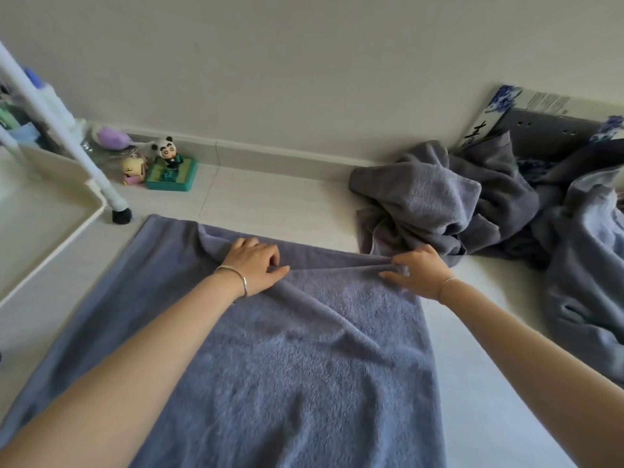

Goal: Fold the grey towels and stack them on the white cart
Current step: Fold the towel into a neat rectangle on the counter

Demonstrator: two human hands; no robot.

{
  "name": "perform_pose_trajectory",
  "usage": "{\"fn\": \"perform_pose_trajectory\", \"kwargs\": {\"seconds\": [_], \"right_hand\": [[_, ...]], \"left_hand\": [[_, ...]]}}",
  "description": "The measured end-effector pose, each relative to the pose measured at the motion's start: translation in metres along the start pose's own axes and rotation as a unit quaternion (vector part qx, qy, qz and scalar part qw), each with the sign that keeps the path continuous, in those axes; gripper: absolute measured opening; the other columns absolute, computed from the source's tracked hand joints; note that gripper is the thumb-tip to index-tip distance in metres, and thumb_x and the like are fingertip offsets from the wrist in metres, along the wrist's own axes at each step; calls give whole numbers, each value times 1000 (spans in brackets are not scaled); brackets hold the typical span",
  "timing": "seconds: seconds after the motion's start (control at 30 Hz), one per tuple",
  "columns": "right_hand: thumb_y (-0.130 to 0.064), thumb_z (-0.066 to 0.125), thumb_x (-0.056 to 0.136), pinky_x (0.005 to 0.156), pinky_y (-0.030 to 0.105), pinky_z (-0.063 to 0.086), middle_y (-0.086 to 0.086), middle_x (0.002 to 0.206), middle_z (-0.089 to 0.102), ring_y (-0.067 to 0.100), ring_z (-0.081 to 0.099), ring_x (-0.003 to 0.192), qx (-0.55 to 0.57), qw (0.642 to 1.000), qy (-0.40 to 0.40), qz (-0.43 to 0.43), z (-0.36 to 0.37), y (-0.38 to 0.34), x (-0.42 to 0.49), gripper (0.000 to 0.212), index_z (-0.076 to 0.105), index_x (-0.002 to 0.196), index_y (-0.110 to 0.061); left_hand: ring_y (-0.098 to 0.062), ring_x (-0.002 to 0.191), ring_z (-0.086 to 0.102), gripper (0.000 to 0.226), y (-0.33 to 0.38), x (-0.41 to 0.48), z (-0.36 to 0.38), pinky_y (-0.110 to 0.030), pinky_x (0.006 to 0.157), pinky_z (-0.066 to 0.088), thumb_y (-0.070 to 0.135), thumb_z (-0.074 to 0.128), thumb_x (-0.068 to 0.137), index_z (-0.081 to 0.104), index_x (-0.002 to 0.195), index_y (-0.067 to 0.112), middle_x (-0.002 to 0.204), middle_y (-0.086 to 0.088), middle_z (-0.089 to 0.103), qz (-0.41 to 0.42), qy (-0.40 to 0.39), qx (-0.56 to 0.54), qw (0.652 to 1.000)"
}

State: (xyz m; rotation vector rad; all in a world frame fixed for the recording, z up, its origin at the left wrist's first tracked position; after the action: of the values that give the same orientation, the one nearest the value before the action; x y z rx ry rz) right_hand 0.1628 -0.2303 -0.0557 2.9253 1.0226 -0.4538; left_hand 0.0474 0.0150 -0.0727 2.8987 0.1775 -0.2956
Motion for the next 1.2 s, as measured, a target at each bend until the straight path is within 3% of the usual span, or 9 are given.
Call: {"fn": "perform_pose_trajectory", "kwargs": {"seconds": [0.1, 0.2, 0.33, 0.53, 0.63, 0.77, 0.93, 1.07, 1.2], "right_hand": [[-48, 58, 87, 76, 30, 34, -9, 53, 42, 22, 45, 69, 46, 998, 30, -22, -11, 21, 1, 49, 32, 52, -26], [-43, 60, 87, 65, 33, 39, -1, 53, 47, 24, 46, 59, 130, 989, 56, -35, -13, 26, 7, 44, 37, 55, -23], [-35, 55, 91, 69, 33, 36, 3, 63, 54, 34, 56, 71, 95, 993, 69, -19, -3, 36, 12, 23, 48, 80, -16], [-8, 55, 89, 59, 35, 37, 19, 70, 60, 39, 58, 67, 165, 975, 149, 13, -11, 44, 2, 14, 44, 95, -2], [-20, 64, 86, 72, 36, 43, 7, 71, 61, 32, 57, 70, 166, 974, 151, 8, -4, 46, -1, 24, 48, 99, -9], [-20, 65, 84, 85, 40, 41, 7, 83, 61, 34, 56, 84, 109, 983, 150, -1, 5, 54, -1, 21, 54, 101, -14], [-13, 58, 81, 89, 40, 39, 13, 109, 59, 35, 53, 102, 117, 949, 289, 57, -12, 29, -29, 31, 61, 112, -8], [-31, 36, 90, 109, 44, 28, 11, 138, 49, 29, 41, 131, 172, 946, 275, 18, 9, -78, -38, 45, 56, 127, -15], [-47, 12, 87, 110, 48, -13, 3, 156, 22, 28, 10, 146, 182, 972, 143, 24, 54, -170, -24, 66, 38, 143, -25]], "left_hand": [[-16, 100, 44, 16, -2, 9, -4, -32, 92, 27, 42, 49, 92, 53, 86, 28, 81, 11, 46, 9, -11, -7, 1000], [-19, 91, 45, 10, 2, 18, -14, -32, 85, 32, 31, 48, 95, 48, 85, 25, 85, 6, 47, 32, 33, -65, 997], [-27, 84, 53, 12, 9, 28, -35, -38, 80, 37, 25, 51, 94, 55, 88, 15, 83, -2, 55, 20, 152, -59, 986], [-31, 102, 54, 43, 7, 38, -13, -38, 87, 34, 48, 42, 90, 58, 107, 12, 106, -8, 62, -38, 148, -53, 987], [-30, 112, 53, 73, 12, 33, 4, -38, 95, 35, 60, 17, 82, 56, 120, 12, 121, -8, 60, -35, 132, -65, 989], [-33, 120, 49, 69, 6, 29, 20, -43, 102, 33, 53, 18, 86, 55, 127, 12, 135, -11, 52, -46, 121, -44, 991], [-34, 135, 34, 75, 7, 22, 13, -49, 110, 21, 51, 9, 85, 43, 139, 12, 148, -12, 36, -86, 118, -61, 987], [-30, 140, 27, 71, 19, -13, 10, -50, 113, 10, 48, 6, 88, 40, 141, 17, 149, -7, 36, -78, 151, -72, 983], [-26, 144, 15, 67, 6, -42, 29, -49, 114, 3, 49, 5, 89, 30, 146, 22, 155, -2, 24, -128, 127, -73, 981]]}}
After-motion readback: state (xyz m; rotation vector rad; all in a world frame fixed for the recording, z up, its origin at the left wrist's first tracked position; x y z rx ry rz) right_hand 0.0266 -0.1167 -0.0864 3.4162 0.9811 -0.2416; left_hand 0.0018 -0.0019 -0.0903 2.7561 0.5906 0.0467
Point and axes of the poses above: each hand's wrist, its own x-axis towards the middle knuckle, its own z-axis out of the palm, y = z × x, the point moved 9 cm from there along x, towards the middle knuckle
